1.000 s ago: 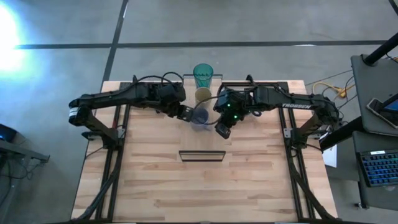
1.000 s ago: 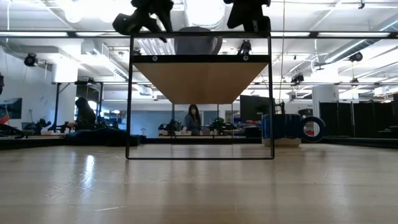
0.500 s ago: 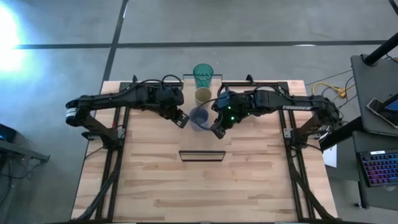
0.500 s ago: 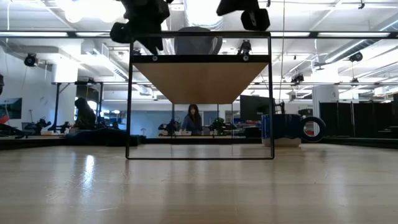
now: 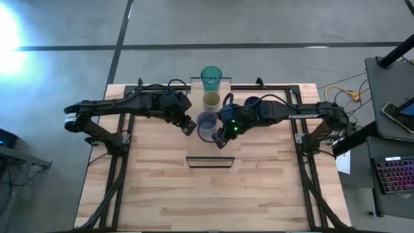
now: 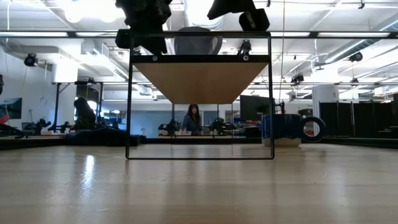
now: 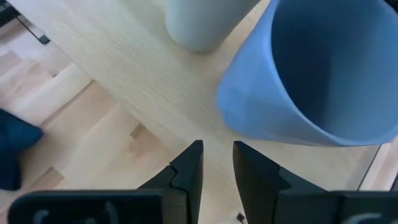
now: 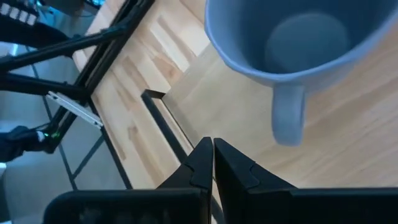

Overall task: Stack small to large cups/mugs on shelf
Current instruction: Put the purple mug on the shelf

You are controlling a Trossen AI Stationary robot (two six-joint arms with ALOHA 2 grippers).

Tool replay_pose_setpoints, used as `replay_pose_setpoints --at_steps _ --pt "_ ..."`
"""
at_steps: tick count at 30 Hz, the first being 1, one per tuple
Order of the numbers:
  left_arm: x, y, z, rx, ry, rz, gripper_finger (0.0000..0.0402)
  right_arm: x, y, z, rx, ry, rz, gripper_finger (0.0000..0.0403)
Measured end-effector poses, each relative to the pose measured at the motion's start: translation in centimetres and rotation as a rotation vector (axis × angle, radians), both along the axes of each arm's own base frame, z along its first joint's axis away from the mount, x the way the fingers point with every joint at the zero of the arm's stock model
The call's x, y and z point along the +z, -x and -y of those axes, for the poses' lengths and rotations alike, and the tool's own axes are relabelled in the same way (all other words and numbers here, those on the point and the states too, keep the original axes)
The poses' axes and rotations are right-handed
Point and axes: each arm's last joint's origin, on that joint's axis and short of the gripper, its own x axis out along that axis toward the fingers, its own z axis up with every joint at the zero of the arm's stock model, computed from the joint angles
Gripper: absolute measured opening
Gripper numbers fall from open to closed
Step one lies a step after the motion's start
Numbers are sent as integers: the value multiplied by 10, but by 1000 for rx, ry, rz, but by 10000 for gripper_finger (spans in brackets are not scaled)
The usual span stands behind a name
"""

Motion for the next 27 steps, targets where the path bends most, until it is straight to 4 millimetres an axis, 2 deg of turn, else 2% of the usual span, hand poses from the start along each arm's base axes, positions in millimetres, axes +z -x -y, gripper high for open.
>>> replay_pose_setpoints --at_steps 13,20,27 --pt "-9 -6 0 -35 18 55 73 -1 3 -8 -73 10 -31 9" --pt "-7 -9 0 -58 7 87 73 -7 10 -8 -125 21 -129 9" --pt "-6 -10 1 -79 15 107 73 -8 10 -7 -144 30 -136 9"
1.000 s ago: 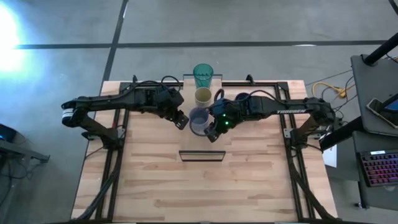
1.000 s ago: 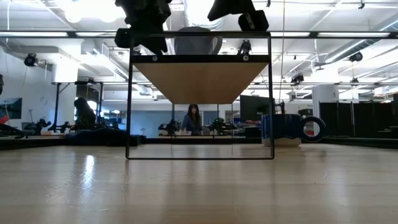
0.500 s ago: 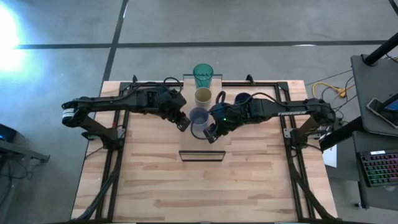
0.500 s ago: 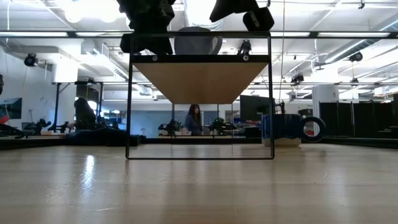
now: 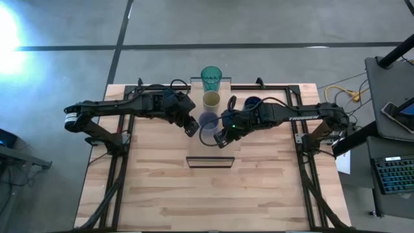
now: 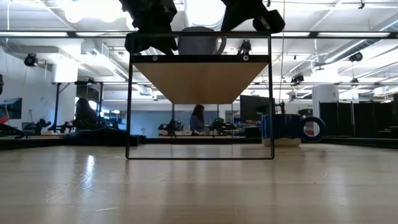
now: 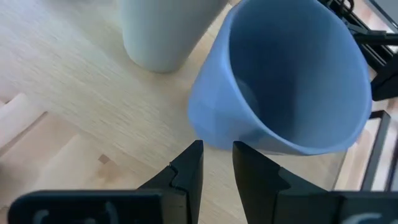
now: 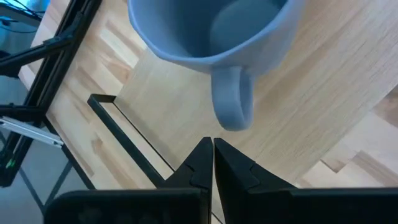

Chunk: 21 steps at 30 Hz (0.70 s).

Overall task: Stack small to large cups/mugs on shelf
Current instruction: Put the purple mug on the shelf

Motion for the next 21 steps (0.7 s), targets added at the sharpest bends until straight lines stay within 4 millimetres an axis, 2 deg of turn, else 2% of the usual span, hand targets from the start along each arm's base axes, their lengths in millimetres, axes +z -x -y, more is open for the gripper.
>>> replay_pose_setpoints --at_steps 4,21 --pt "0 0 2 -48 21 2 73 0 0 -1 0 -2 -2 9" --pt "-1 0 2 -51 20 0 73 0 0 -2 -26 36 2 8"
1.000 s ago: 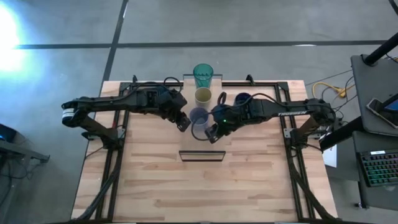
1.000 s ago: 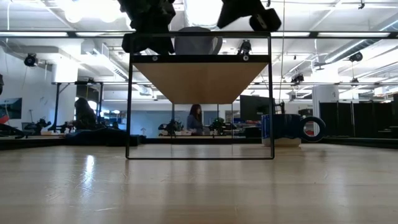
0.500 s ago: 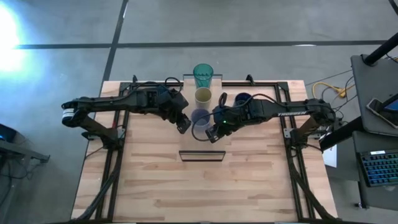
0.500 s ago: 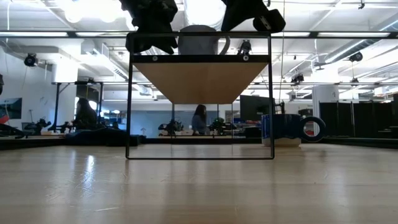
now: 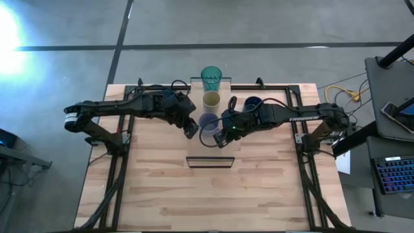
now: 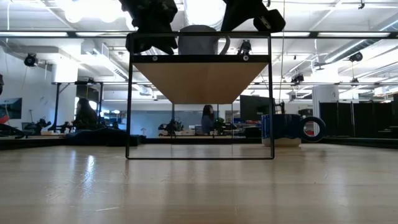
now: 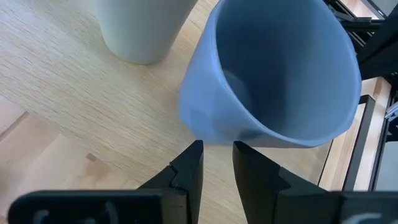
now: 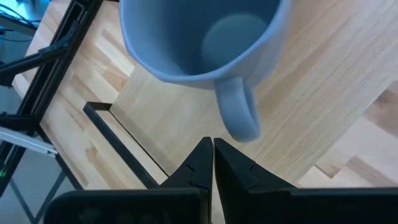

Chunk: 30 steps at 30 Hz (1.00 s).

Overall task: Stack small to large cups/mugs on shelf
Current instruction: Put the purple mug on the shelf

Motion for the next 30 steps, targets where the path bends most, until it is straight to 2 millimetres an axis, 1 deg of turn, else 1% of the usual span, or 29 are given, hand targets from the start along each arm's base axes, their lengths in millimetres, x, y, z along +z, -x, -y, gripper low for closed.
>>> replay_pose_setpoints --at_steps 5,12,30 --pt "-3 0 0 0 1 -11 73 0 0 2 -6 7 -5 8" --pt "-3 0 0 1 2 -10 73 0 0 3 -32 46 -5 8" --pt "-1 -2 0 -15 -16 17 73 -1 1 6 -63 62 -8 9"
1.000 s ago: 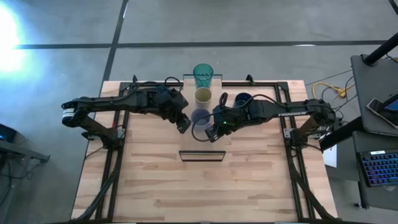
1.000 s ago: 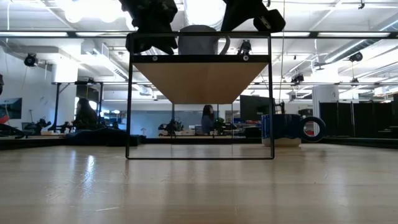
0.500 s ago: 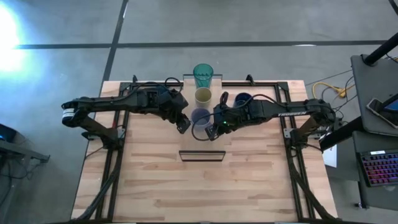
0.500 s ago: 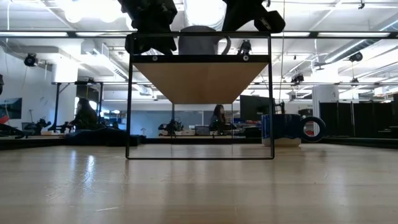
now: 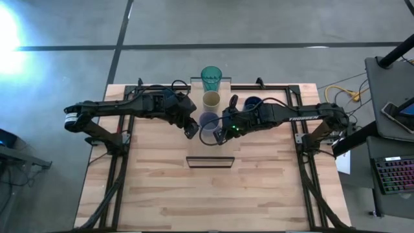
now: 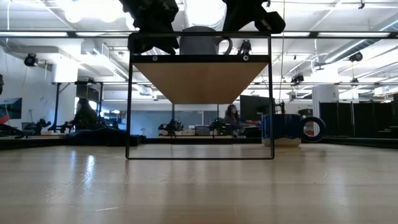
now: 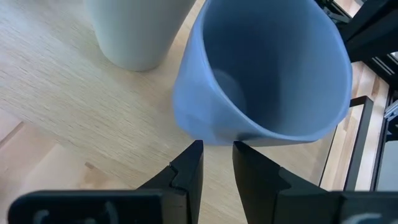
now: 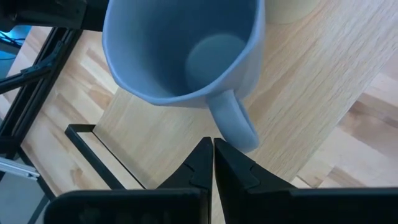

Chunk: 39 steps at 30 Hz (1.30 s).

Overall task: Stack small to large cups/mugs on shelf
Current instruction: Put the purple mug on the shelf

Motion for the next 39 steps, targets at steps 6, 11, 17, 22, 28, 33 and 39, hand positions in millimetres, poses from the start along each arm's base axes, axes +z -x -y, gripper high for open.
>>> replay_pose_setpoints --at_steps 6,11,17,22,28,33,39 --pt "0 0 0 -21 -10 -1 73 0 0 0 -3 -1 0 9" --pt "0 0 0 -22 -10 -2 73 0 0 3 -13 0 0 9" --pt "0 0 0 -28 -11 -3 73 0 0 5 -15 2 -1 9" --pt "0 0 0 -40 -20 -4 73 0 0 5 -15 0 -3 9" --pt "0 0 0 -51 -30 -4 73 0 2 3 -9 -8 -13 9" --pt "0 -1 0 -65 -46 7 73 0 4 4 -9 -7 -27 9" --pt "1 -2 0 -68 -51 22 73 1 5 4 -9 -7 -24 9"
